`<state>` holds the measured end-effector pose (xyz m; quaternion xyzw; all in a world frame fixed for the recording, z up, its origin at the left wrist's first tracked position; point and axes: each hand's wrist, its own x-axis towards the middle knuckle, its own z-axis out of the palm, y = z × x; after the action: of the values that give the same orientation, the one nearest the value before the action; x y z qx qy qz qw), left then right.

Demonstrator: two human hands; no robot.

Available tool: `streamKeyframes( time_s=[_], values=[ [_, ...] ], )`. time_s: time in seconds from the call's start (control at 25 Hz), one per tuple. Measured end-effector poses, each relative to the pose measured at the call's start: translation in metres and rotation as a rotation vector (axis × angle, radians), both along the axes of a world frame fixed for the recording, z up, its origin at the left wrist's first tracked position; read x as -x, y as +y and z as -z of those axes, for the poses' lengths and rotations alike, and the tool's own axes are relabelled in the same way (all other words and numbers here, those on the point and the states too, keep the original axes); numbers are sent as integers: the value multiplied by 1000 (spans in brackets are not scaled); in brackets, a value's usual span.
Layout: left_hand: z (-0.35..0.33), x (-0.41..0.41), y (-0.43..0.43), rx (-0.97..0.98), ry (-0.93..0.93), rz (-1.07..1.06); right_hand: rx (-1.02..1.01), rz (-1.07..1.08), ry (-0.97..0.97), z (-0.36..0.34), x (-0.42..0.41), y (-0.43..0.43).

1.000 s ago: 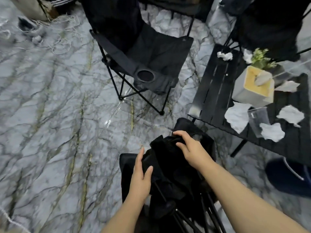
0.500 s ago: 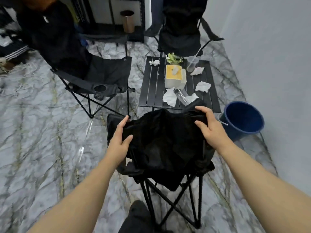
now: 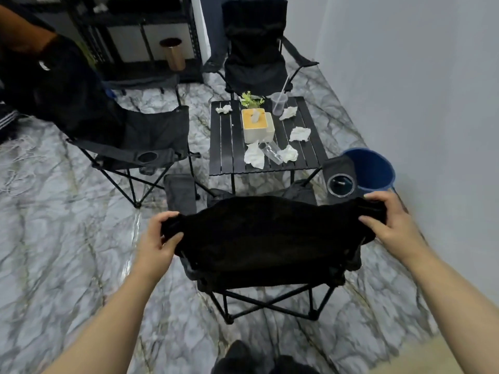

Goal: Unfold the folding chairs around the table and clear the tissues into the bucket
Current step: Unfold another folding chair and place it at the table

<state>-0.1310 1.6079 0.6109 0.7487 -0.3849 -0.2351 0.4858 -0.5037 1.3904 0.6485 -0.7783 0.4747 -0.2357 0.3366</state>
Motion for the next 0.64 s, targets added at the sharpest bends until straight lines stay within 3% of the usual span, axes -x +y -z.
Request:
streamKeyframes(
  time_s=[0.16,0.52,0.64],
  values=[
    [24,12,28,-110,0,-8,-136,70,87,34,25,33],
    [39,29,54,-366,-145,59,-193,37,301,50,38,71],
    [36,34,60,-341,-352,96,-147,58,334,52,42,80]
  ],
)
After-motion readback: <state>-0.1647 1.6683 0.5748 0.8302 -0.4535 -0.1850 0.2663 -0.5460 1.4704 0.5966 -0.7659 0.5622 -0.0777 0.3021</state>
